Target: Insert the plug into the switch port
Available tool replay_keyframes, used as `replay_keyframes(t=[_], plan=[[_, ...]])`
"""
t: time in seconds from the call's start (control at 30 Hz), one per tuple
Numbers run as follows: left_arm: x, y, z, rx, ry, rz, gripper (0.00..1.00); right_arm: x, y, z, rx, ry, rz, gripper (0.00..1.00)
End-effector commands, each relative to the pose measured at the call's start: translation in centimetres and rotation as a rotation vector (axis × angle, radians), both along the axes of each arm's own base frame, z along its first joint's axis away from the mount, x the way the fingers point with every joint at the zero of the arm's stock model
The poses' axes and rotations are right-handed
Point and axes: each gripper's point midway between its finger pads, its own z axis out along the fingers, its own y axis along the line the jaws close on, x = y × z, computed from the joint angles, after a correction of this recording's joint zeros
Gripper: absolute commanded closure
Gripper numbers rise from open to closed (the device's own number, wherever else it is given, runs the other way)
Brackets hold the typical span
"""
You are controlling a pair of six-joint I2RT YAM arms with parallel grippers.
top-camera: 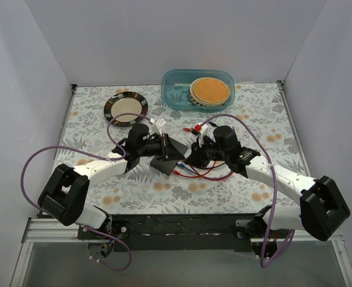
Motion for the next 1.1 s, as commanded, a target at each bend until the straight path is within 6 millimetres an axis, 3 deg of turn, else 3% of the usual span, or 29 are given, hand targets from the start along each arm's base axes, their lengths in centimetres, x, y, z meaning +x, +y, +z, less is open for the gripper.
replay_keyframes(t=[0.0, 0.13, 0.2, 0.37, 0.47, 0.57, 0.87, 1.07], plan=[[-0.1, 0.0, 2.9, -0.032, -0.116, -0.015, 1.00, 1.1, 0.4, 2.8, 0.019, -0.080, -0.005, 0.55], [-0.6, 0.3, 3.6, -0.043, -0.164, -0.027, 1.00, 1.7, -0.6, 4.1, 0.014, -0.140, -0.037, 0.31], [-1.0, 0.3, 4.1, -0.058, -0.191, -0.040, 1.00, 1.0, -1.0, 4.8, 0.031, -0.140, -0.010, 0.26], [-1.8, 0.3, 5.6, -0.107, -0.261, -0.080, 1.00, -1.1, -0.3, 6.9, 0.124, -0.123, 0.102, 0.26], [-2.1, 0.4, 6.1, -0.122, -0.285, -0.088, 1.00, -1.2, 0.0, 7.8, 0.158, -0.134, 0.110, 0.28], [-2.3, 0.5, 6.5, -0.131, -0.293, -0.094, 1.00, -1.2, 0.0, 7.7, 0.158, -0.122, 0.108, 0.32], [-2.2, 0.4, 6.6, -0.133, -0.290, -0.093, 1.00, -1.2, 0.0, 6.9, 0.155, -0.097, 0.091, 0.57], [-2.1, 0.3, 6.6, -0.132, -0.284, -0.094, 1.00, -1.1, 0.3, 6.9, 0.172, -0.088, 0.090, 0.63]])
